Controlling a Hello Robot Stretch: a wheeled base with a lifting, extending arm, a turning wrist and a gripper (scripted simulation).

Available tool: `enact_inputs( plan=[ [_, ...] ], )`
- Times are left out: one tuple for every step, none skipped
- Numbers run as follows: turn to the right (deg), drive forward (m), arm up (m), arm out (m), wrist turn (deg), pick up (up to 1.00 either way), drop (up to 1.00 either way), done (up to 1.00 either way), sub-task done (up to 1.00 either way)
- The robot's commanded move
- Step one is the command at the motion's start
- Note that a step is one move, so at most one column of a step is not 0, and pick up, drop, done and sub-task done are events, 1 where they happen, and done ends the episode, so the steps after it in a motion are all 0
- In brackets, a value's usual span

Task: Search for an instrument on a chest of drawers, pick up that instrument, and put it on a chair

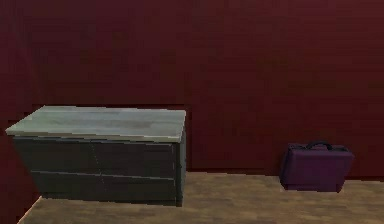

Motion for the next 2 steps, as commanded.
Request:
enact_inputs(
  plan=[
    [0.0, 0.0, 0.1, 0.0, 0.0, 0.0, 0.0, 0.0, 0.0],
    [0.0, 0.0, 0.28, 0.0, 0.0, 0.0, 0.0, 0.0, 0.0]
  ],
)
